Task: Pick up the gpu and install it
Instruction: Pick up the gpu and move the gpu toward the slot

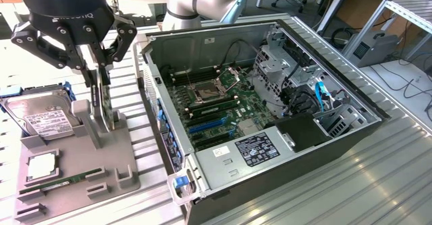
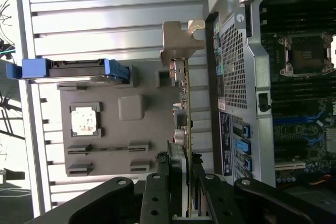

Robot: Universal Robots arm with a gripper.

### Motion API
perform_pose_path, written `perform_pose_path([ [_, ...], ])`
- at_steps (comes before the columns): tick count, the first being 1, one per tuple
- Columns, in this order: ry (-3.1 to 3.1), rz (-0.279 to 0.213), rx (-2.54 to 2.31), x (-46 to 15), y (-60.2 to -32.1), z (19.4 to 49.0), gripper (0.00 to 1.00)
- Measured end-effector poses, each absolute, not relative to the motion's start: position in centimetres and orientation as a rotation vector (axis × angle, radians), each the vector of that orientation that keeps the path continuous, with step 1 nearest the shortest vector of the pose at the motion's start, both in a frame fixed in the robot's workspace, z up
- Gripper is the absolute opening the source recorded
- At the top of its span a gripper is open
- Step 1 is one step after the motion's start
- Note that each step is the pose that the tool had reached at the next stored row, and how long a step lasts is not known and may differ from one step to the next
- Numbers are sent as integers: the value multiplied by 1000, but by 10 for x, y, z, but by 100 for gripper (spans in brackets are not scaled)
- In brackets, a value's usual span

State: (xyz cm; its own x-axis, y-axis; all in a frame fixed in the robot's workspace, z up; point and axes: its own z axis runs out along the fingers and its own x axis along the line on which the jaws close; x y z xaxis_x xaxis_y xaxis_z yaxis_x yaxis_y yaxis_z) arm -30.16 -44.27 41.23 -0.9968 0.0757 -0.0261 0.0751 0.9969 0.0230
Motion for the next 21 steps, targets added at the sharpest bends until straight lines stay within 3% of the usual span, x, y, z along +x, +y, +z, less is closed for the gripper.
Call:
perform_pose_path([
  [21, 3112, 34, 118, -302, -443, 421, 27],
])
